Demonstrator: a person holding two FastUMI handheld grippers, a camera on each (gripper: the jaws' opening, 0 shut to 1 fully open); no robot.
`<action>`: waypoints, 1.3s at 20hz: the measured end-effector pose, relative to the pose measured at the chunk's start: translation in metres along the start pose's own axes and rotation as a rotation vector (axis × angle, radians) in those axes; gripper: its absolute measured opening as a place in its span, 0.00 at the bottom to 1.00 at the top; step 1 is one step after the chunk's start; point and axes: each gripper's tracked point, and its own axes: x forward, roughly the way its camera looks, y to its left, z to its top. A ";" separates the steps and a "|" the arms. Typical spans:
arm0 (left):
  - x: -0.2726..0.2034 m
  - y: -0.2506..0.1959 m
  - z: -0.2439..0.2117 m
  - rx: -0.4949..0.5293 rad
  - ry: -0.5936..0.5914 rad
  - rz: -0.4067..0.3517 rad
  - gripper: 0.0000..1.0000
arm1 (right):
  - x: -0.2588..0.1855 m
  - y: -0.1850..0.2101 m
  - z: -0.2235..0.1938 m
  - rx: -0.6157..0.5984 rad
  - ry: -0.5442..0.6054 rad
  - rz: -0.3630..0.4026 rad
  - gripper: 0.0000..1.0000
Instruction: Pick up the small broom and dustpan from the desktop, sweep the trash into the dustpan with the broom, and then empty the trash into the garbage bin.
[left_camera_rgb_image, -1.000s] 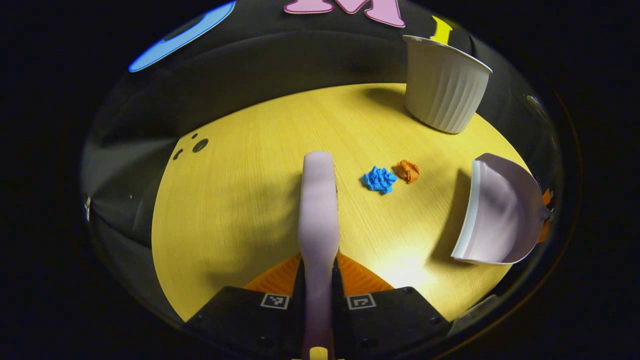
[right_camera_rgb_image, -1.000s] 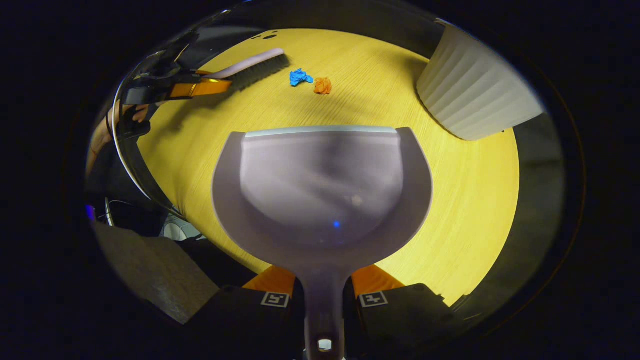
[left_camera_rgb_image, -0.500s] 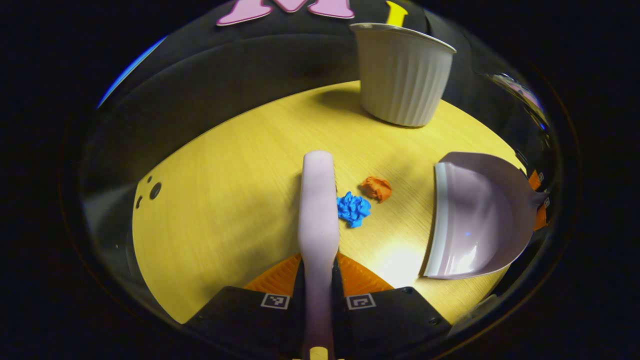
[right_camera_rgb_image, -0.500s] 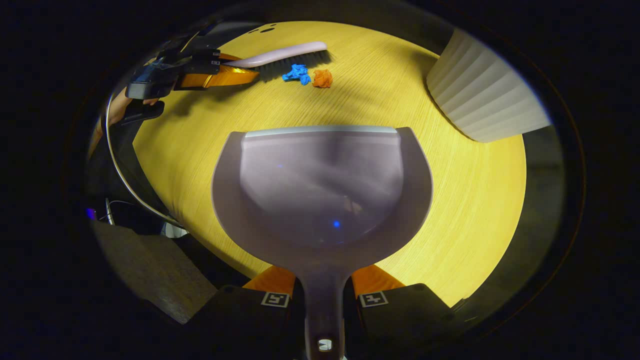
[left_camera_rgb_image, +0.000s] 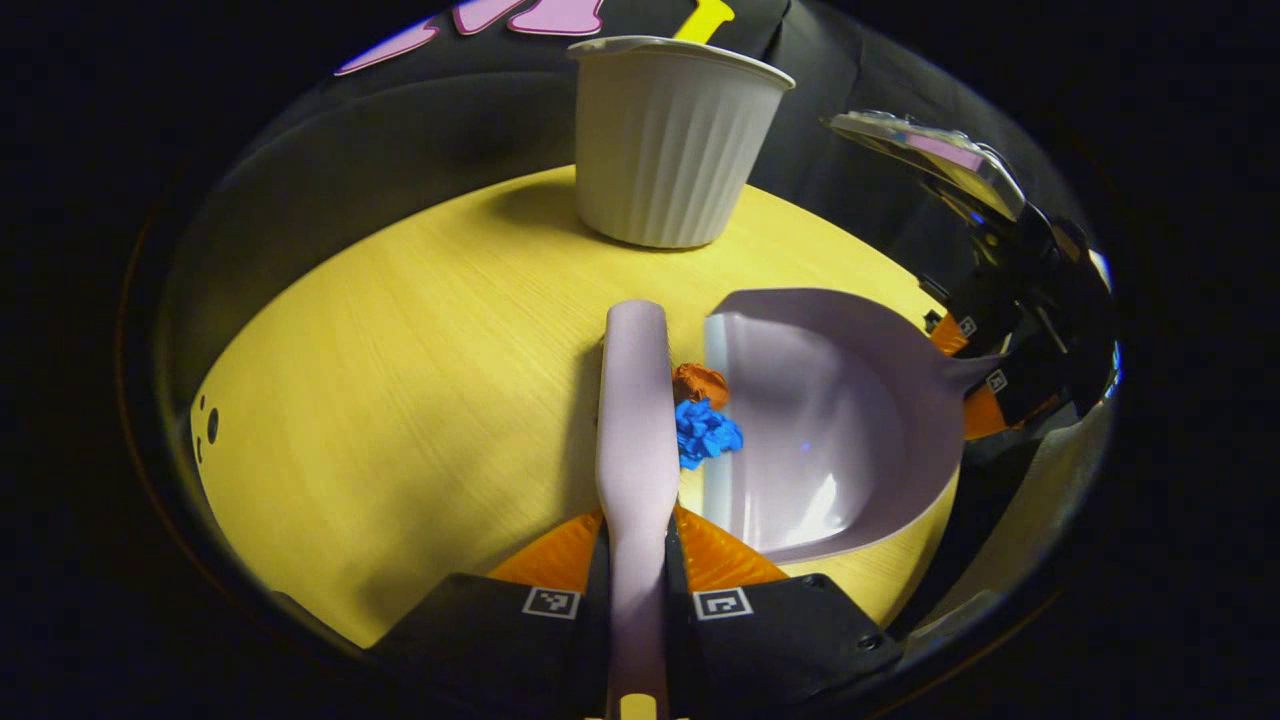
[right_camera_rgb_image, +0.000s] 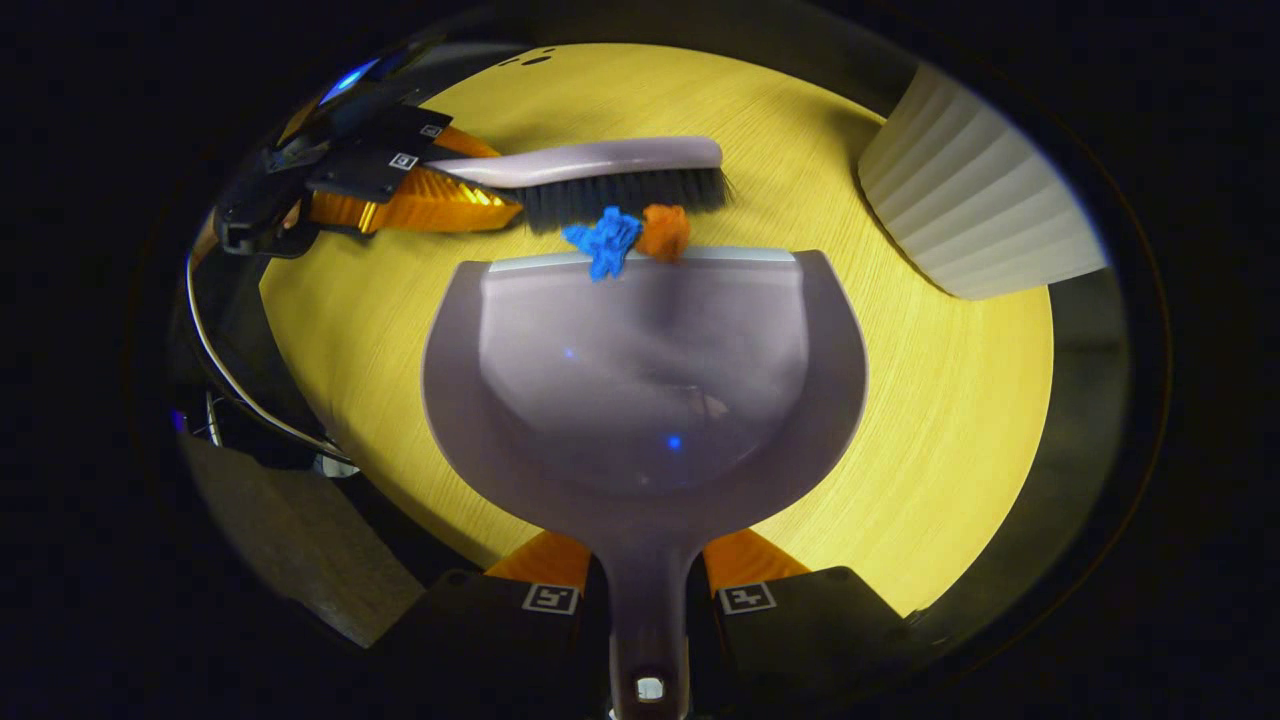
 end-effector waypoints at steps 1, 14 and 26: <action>0.000 -0.007 -0.002 -0.002 0.005 -0.017 0.29 | 0.001 0.000 0.000 0.002 -0.008 -0.001 0.36; -0.018 0.020 0.010 -0.119 -0.046 0.186 0.27 | 0.001 0.015 -0.003 0.158 -0.197 0.026 0.36; -0.058 0.042 -0.040 -0.261 -0.063 0.341 0.27 | -0.114 -0.063 0.025 0.280 -0.252 -0.086 0.36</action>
